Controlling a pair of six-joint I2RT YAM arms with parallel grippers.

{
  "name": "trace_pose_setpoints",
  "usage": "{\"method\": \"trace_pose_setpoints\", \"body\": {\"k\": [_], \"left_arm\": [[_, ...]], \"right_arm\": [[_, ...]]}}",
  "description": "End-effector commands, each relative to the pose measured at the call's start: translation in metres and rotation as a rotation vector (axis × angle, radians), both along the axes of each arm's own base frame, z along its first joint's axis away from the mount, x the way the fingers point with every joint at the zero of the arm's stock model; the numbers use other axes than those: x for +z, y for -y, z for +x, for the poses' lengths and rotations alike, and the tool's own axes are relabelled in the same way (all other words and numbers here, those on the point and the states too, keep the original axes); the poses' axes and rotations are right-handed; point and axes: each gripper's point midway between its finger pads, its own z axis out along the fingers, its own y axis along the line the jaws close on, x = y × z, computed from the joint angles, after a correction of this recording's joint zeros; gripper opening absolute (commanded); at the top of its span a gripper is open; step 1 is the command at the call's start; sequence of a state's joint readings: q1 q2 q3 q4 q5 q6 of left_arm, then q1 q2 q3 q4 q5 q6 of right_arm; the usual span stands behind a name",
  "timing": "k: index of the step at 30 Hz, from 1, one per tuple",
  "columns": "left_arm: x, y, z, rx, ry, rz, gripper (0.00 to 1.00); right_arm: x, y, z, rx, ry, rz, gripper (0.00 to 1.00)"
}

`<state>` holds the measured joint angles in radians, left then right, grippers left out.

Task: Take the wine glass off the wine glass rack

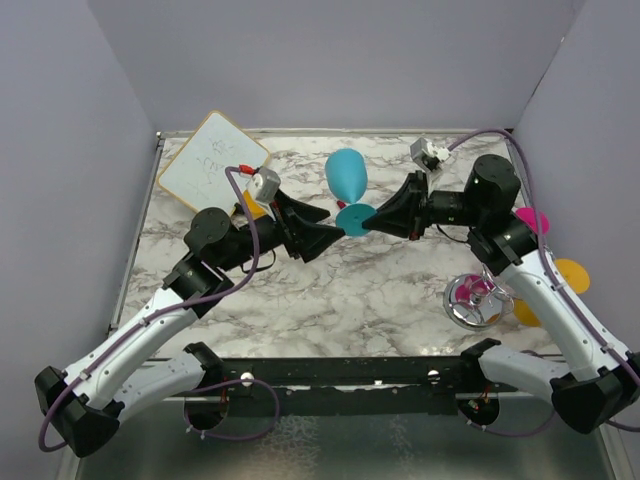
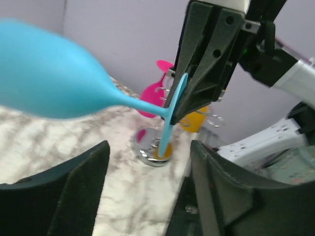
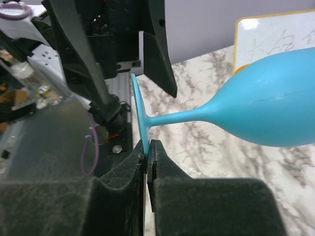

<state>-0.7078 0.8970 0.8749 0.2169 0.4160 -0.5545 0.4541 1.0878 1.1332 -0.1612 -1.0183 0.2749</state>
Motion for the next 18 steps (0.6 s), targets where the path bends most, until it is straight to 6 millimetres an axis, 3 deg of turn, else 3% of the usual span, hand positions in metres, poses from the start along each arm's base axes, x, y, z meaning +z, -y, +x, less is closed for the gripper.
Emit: {"method": "trace_pose_setpoints", "body": {"k": [1,4,9,10,13,18], "left_arm": [[0.017,-0.01,0.003,0.055,0.04,0.003,0.79],[0.02,-0.013,0.004,0.072,0.034,0.017,0.87],[0.023,-0.015,0.012,0.118,-0.046,0.024,0.9],[0.024,-0.017,0.015,0.139,-0.072,0.031,0.91],[0.025,-0.021,0.022,0.187,-0.138,0.072,0.94],[0.031,-0.022,0.024,0.199,-0.203,0.121,0.95]], "right_arm": [[0.013,0.012,0.013,-0.112,0.271,-0.018,0.01],[0.0,0.026,0.023,-0.177,0.505,-0.101,0.01],[-0.047,0.041,-0.001,0.012,1.106,-0.264,0.01],[-0.067,0.044,-0.002,0.02,1.142,-0.305,0.01],[-0.097,0.046,-0.013,0.058,1.288,-0.402,0.01],[-0.11,0.061,-0.019,0.054,1.461,-0.535,0.01]]}}
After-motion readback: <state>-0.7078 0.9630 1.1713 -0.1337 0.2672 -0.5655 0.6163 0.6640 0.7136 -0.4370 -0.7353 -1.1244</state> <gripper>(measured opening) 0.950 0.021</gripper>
